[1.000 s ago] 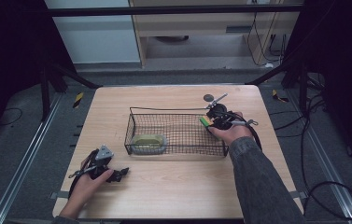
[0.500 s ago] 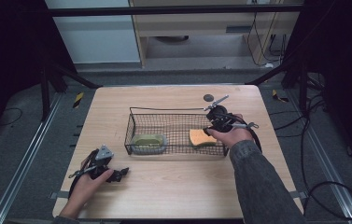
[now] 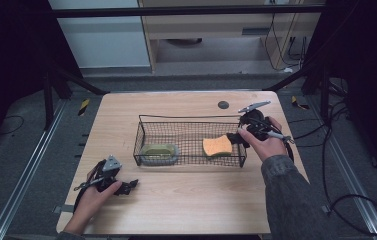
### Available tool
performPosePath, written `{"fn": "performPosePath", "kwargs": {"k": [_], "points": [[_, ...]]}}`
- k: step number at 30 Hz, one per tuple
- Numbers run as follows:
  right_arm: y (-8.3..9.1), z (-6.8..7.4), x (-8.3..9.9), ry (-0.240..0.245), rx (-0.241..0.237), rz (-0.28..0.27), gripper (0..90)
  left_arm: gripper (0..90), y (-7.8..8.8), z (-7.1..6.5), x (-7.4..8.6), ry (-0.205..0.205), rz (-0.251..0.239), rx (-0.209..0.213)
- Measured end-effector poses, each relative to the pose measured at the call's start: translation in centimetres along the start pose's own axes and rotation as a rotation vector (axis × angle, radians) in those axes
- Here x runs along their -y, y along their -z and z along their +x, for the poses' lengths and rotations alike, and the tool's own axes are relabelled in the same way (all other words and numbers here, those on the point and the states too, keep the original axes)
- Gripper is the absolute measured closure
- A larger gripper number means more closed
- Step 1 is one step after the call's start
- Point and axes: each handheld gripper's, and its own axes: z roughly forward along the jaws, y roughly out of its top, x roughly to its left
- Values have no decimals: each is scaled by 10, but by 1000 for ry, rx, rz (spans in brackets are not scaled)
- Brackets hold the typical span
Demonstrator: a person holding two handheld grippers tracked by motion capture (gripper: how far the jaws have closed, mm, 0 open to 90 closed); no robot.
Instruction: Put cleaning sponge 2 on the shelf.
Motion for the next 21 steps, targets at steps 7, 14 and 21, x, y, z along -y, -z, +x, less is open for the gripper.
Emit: {"fn": "performPosePath", "kwargs": {"k": [7,14,21], "points": [[11,-8,13,41,23,-4,89,0,0,0,0,-2,2,-3],[24,-19,35,33,53,-36,79,0,0,0,0,-3,2,-3],[29,-44,64,-7,112,-84,101,0,0,0,0,-2,1,-3]]}}
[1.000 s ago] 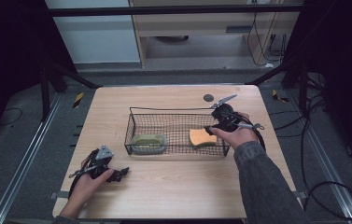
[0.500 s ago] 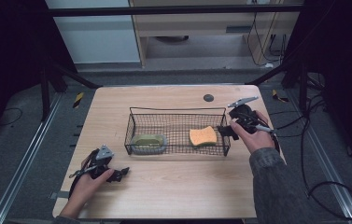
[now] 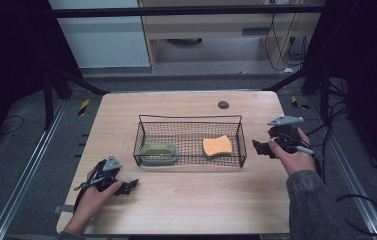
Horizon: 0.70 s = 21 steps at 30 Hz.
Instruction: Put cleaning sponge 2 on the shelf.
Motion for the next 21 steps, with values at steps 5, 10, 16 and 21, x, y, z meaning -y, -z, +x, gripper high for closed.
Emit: {"fn": "performPosePath", "kwargs": {"k": [5,10,16,21], "points": [[-4,-15,23,-48,16,2,104,0,0,0,0,3,0,0],[-11,-24,44,-88,33,33,111,0,0,0,0,3,0,1],[-28,-27,64,-132,26,78,118,0,0,0,0,3,0,1],[-44,-24,73,-141,19,103,117,0,0,0,0,3,0,0]]}}
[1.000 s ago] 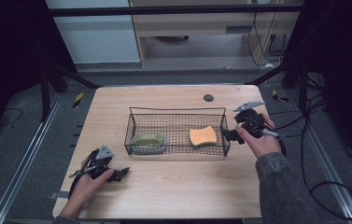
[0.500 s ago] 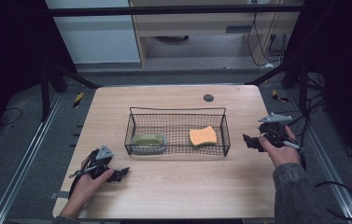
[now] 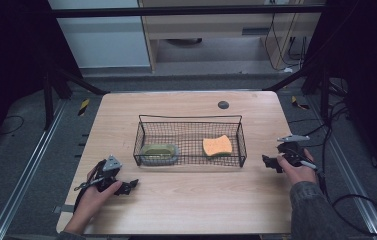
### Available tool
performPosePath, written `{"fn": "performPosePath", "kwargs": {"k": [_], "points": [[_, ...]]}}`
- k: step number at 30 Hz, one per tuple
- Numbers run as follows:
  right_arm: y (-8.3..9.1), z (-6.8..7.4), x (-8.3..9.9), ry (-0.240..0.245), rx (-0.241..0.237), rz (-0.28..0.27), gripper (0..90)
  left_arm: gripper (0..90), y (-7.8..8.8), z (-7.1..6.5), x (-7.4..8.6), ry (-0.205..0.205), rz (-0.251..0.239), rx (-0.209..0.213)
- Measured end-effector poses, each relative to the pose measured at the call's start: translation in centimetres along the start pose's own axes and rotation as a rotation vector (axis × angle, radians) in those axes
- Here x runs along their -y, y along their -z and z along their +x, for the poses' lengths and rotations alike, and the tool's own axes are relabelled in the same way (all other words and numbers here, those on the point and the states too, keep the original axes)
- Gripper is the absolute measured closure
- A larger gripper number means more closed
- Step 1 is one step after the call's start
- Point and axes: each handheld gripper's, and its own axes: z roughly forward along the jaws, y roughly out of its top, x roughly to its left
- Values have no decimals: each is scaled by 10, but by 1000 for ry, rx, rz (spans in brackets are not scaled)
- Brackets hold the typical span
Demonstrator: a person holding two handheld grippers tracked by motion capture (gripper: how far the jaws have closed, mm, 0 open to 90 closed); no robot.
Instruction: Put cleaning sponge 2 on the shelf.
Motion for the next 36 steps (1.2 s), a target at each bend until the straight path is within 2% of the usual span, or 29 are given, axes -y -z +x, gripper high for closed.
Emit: {"fn": "performPosePath", "kwargs": {"k": [3,7,15,23,26,30,32,36], "points": [[-8,1,0,-17,-7,-7,117,0,0,0,0,0,0,0],[-20,2,-4,-67,4,-38,118,0,0,0,0,0,1,0],[-34,7,-10,-85,27,-57,112,0,0,0,0,0,0,0],[-48,11,-7,-112,23,-42,112,0,0,0,0,0,0,0],[-54,12,-3,-119,34,-29,110,0,0,0,0,0,0,0],[-59,14,1,-133,61,-78,64,0,0,0,0,0,0,0],[-60,15,1,-134,60,-76,58,0,0,0,0,0,0,0],[-61,16,1,-180,98,-59,4,0,0,0,0,1,-1,-1]]}}
